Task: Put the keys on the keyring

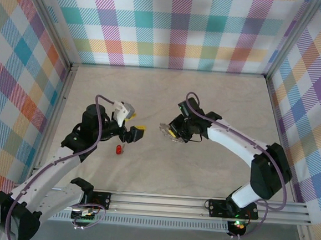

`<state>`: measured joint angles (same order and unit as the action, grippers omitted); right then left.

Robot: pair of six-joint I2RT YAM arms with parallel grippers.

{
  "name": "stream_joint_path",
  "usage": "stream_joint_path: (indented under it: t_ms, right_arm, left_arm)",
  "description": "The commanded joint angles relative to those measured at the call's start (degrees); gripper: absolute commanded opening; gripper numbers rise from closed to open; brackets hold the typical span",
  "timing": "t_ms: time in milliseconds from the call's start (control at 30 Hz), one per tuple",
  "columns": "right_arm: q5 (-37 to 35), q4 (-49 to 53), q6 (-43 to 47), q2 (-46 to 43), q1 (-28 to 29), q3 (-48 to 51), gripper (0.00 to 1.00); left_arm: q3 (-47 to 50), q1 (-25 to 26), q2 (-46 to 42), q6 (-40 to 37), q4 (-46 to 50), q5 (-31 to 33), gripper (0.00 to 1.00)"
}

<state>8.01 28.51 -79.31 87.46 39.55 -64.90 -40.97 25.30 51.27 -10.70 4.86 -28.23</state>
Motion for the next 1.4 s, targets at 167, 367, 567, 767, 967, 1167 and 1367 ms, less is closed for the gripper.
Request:
stream_joint_path:
  t_ms: [167, 367, 567, 767, 967, 1167, 1367]
  right_arm:
    - [14.7, -4.9, -15.5, -6.7, -1.4, 2.7, 0.0]
    - [16.4, -3.3, -18.4, -10.5, -2.0, 2.9, 0.0]
    - [14.2, 2.2, -17.8, -12.8, -2.7, 1.7, 0.0]
    - [15.0, 2.4, -18.4, -13.3, -2.7, 2.5, 0.0]
    - [14.9, 2.1, -18.2, -12.1, -2.7, 2.1, 0.0]
    - [13.6, 1.8, -17.5, -13.0, -2.2, 2.1, 0.0]
    - [13.2, 2.2, -16.3, -13.5, -1.5, 2.4, 0.0]
  left_arm:
    - [5.6, 8.2, 2.6, -11.1, -16.7, 0.5, 0.7]
    - [3.7, 12.4, 5.8, -21.7, -11.7, -0.3, 0.52]
    - [4.5, 13.9, 2.9, -26.4, -10.0, 4.7, 0.55]
    - [6.0, 14.2, 3.4, -25.3, -14.6, 11.5, 0.65]
    - [3.9, 14.5, 8.7, -26.3, -15.4, 7.6, 0.77]
    - [2.5, 14.5, 11.4, -26.0, -15.2, 7.2, 1.0]
    - [2.4, 14.5, 13.9, -24.4, -19.8, 7.2, 1.0]
